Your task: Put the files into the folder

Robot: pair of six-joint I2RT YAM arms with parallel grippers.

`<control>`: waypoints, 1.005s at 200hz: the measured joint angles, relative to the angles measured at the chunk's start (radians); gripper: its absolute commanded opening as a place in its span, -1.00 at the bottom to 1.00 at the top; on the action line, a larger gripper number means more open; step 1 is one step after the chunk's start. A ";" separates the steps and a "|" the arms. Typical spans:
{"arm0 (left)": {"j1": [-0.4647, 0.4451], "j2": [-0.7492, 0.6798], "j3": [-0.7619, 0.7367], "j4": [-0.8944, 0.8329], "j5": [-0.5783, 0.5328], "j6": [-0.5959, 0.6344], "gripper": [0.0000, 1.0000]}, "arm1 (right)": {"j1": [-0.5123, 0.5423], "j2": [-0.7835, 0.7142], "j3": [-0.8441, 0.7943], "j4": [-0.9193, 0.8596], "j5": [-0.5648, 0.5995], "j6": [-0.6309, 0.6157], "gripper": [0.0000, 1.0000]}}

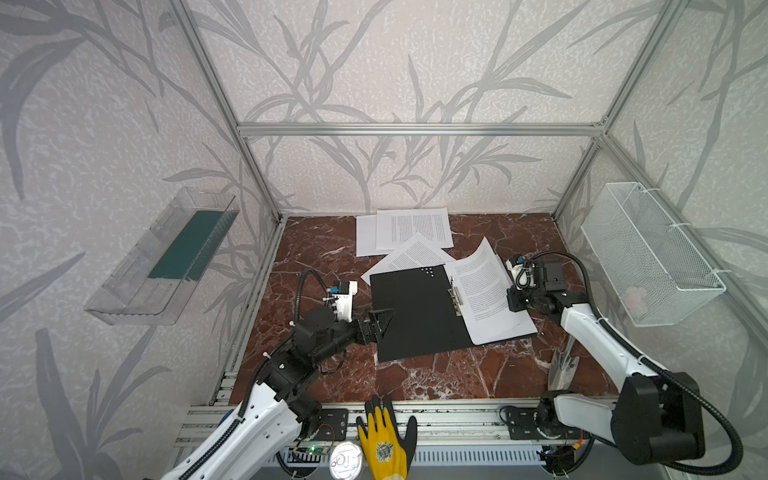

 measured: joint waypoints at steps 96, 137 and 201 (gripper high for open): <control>0.000 0.000 0.000 0.000 0.000 0.000 0.98 | 0.000 0.000 -0.017 0.008 -0.030 -0.011 -1.00; 0.000 0.000 0.000 0.000 0.000 0.000 0.98 | 0.000 -0.008 -0.026 0.023 -0.074 -0.010 -1.00; 0.000 0.000 0.000 0.000 0.000 0.000 0.98 | 0.000 -0.027 -0.033 0.023 -0.108 -0.010 -1.00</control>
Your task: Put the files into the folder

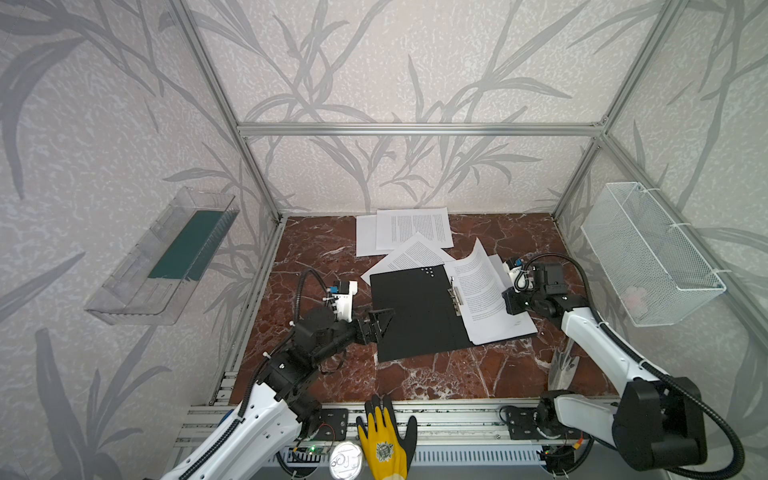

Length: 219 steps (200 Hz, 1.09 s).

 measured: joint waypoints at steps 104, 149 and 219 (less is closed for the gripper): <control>0.000 0.000 0.000 0.000 0.000 0.000 0.98 | 0.000 -0.018 0.000 -0.029 0.045 -0.008 -1.00; 0.000 0.002 0.000 0.000 -0.001 0.000 0.98 | 0.000 -0.018 0.000 -0.031 0.059 -0.009 -1.00; 0.000 0.002 0.000 0.000 -0.002 0.000 0.98 | -0.001 -0.013 0.000 -0.021 0.080 -0.004 0.98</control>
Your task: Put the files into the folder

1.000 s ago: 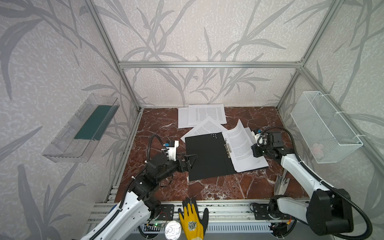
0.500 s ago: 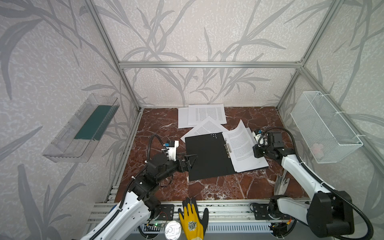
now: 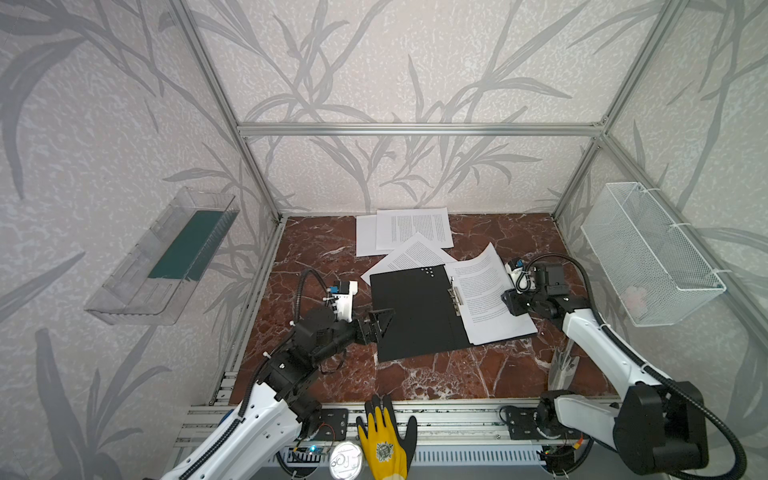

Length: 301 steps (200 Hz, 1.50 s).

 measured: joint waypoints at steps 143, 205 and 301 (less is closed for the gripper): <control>0.000 0.042 -0.005 -0.008 -0.076 -0.027 0.99 | 0.117 -0.036 0.145 0.042 0.108 0.505 0.98; 0.000 0.092 -0.019 0.003 -0.069 -0.027 0.98 | 0.383 0.198 0.155 0.077 0.174 0.511 0.37; 0.000 0.117 -0.029 0.024 -0.069 -0.026 0.98 | 0.417 0.554 0.298 0.085 0.155 0.505 -0.28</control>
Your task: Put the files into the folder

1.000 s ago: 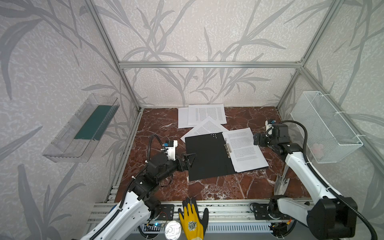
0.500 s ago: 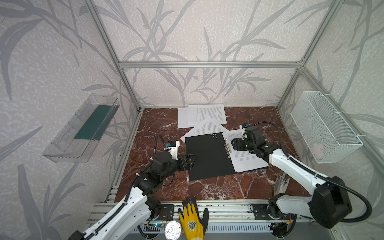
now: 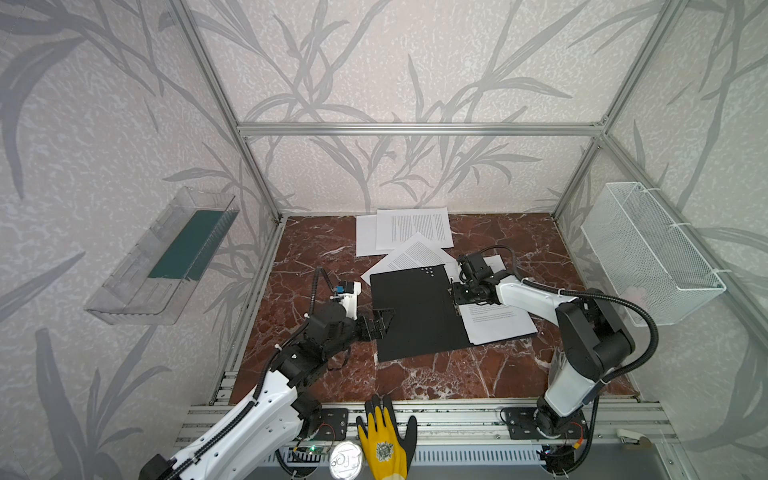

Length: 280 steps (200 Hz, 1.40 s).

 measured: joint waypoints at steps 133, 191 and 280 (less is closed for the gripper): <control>0.000 -0.025 0.000 0.006 0.000 0.000 0.98 | 0.004 0.027 -0.002 0.002 -0.021 0.051 -0.95; 0.000 -0.038 0.000 0.006 0.000 0.000 0.98 | 0.064 0.009 -0.020 0.005 -0.012 0.139 -0.97; 0.000 -0.047 0.000 0.006 0.001 0.000 0.98 | 0.254 0.004 -0.025 0.024 0.043 0.326 -1.00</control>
